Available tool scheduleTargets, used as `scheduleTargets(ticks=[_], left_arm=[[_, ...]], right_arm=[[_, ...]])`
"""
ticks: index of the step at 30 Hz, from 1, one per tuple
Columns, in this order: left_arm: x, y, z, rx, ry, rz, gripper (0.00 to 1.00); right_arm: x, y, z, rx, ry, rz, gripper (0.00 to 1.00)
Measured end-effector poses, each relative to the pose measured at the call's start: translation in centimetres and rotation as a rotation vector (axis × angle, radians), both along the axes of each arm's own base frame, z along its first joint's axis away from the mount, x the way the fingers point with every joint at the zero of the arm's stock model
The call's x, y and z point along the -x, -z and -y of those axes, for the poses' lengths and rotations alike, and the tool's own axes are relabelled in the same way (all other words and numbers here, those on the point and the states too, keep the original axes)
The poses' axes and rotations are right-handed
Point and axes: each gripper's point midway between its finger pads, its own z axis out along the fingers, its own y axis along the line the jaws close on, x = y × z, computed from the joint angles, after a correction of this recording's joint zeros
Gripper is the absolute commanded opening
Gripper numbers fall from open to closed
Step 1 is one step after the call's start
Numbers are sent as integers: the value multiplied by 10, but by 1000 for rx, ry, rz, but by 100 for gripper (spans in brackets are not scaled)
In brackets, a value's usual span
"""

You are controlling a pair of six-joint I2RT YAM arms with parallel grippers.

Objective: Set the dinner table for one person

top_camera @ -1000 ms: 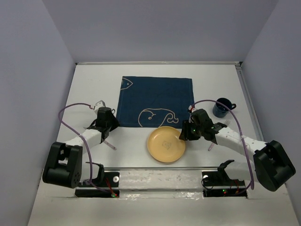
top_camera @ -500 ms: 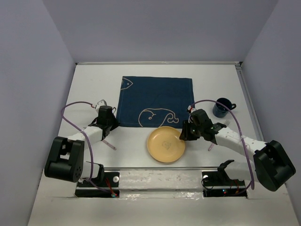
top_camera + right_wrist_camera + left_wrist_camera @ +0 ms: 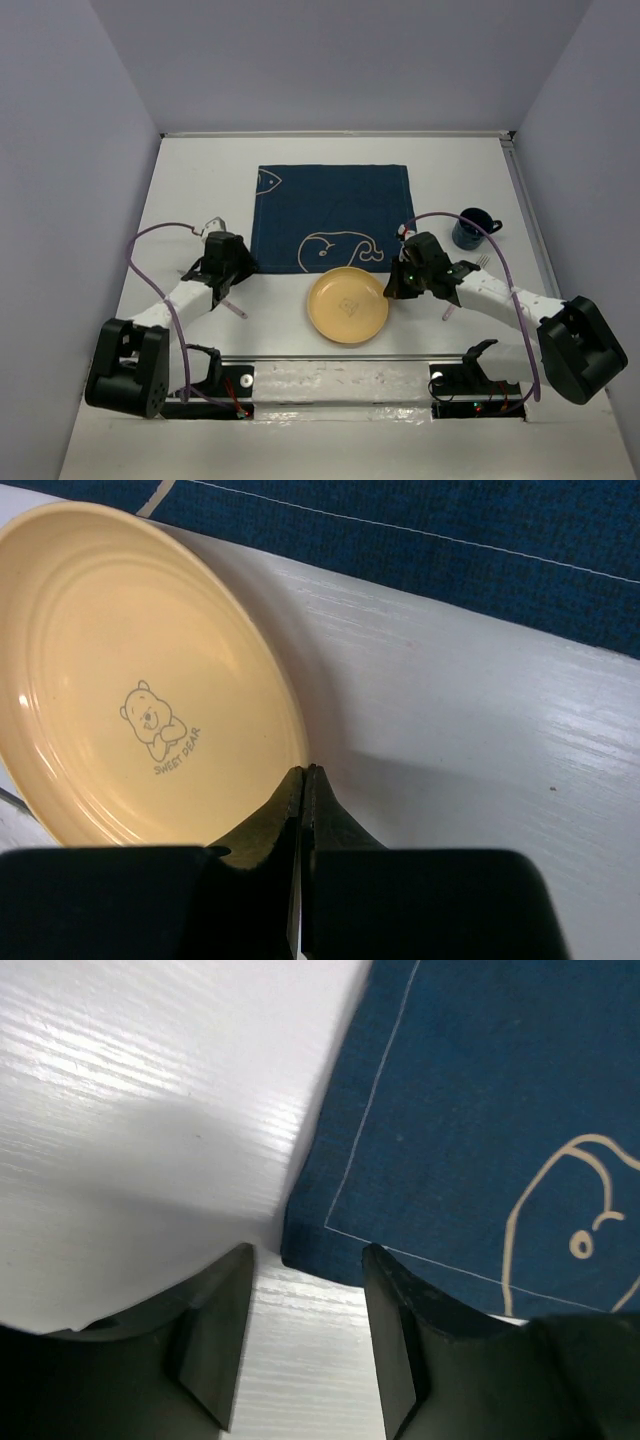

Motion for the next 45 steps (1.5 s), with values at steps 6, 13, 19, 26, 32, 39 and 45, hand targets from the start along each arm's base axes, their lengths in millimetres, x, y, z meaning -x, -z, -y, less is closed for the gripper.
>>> scheduleTargets(ticks=[6, 13, 19, 26, 32, 39, 45], left_arm=[[-4, -53, 1, 33, 2, 159, 99], [-25, -171, 0, 18, 33, 428, 99], [-19, -253, 3, -36, 131, 641, 99], [4, -258, 12, -130, 251, 706, 99], [13, -240, 27, -186, 336, 676, 99], [15, -238, 34, -202, 369, 678, 99], [13, -234, 34, -209, 370, 663, 99]], right_arm=[[0, -2, -1, -11, 2, 0, 0], [-20, -40, -15, -73, 22, 65, 0], [-90, -115, -40, -120, 91, 253, 0], [-180, -107, -58, -104, 186, 264, 0], [-216, -64, -52, -67, 249, 177, 0], [-243, -56, -55, -85, 269, 167, 0], [-246, -37, -55, -78, 275, 130, 3]])
